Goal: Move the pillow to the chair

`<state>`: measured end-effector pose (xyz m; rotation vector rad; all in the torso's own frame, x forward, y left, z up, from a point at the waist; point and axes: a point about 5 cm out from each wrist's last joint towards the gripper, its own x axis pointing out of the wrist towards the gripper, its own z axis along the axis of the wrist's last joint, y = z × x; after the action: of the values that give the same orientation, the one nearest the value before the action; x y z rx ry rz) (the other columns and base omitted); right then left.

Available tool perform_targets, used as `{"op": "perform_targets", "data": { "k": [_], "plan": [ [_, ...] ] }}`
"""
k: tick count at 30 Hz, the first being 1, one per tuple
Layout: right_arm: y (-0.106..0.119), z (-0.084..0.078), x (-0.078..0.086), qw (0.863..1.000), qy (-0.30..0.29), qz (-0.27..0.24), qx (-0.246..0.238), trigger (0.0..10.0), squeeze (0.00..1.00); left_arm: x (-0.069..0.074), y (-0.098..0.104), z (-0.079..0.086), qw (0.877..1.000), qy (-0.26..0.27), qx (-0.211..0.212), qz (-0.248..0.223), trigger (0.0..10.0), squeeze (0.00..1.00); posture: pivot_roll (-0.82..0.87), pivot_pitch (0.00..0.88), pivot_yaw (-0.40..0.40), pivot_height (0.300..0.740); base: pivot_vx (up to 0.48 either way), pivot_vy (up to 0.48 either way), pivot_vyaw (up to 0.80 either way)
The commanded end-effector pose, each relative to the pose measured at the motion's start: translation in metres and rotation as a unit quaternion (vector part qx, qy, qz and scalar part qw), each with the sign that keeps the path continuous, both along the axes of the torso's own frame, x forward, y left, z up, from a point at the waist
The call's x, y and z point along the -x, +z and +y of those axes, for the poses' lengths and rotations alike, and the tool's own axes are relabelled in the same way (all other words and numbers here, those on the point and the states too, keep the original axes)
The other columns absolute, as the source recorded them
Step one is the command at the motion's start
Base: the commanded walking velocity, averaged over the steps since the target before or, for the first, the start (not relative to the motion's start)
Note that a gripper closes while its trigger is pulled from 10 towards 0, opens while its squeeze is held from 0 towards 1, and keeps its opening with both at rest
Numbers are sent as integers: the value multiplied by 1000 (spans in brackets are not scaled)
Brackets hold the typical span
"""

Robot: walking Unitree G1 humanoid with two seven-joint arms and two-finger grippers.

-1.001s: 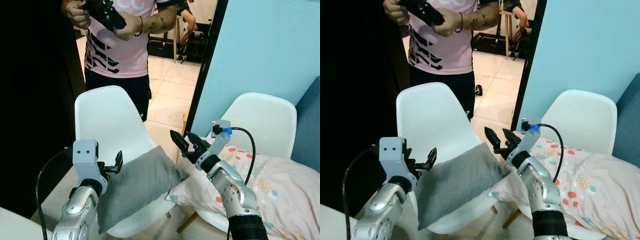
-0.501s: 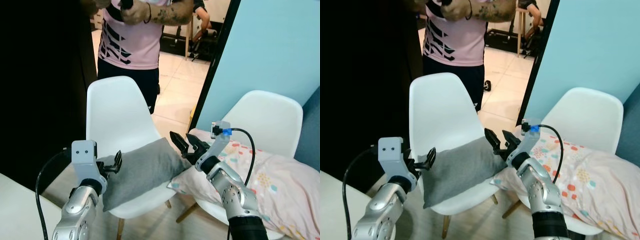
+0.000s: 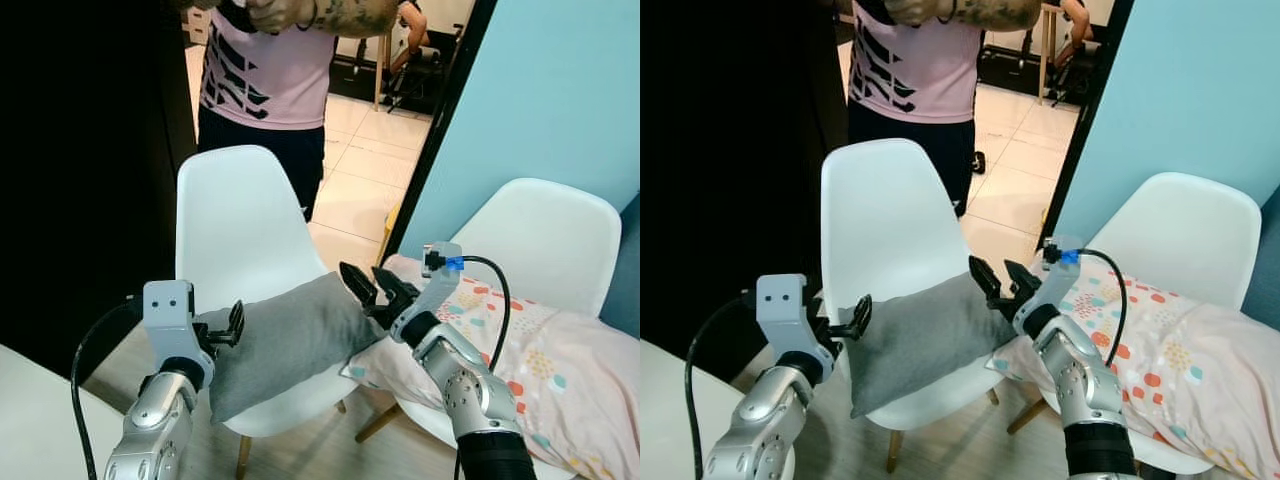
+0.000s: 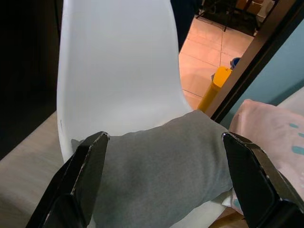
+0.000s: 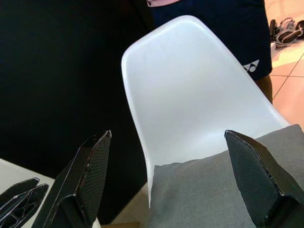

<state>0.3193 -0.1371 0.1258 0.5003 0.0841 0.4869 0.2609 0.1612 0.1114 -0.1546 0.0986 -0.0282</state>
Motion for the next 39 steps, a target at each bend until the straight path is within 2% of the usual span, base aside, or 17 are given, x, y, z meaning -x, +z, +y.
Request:
{"op": "perform_targets", "data": {
  "k": [1,13,39],
  "plan": [
    [2,-3,0,1000,-6,-1,-3,10000,0,1,-4,-2,1000,-5,3,9,10000,0,11,0,-102,740,0,0,0],
    [1,-3,1,1000,-6,0,-4,10000,0,1,-5,-2,1000,-8,4,12,10000,0,10,0,-99,740,0,0,0],
    [2,-4,0,1000,-7,1,-5,10000,0,0,-4,-2,1000,-3,8,11,10000,0,12,0,-106,740,-279,0,0]
  ]
}}
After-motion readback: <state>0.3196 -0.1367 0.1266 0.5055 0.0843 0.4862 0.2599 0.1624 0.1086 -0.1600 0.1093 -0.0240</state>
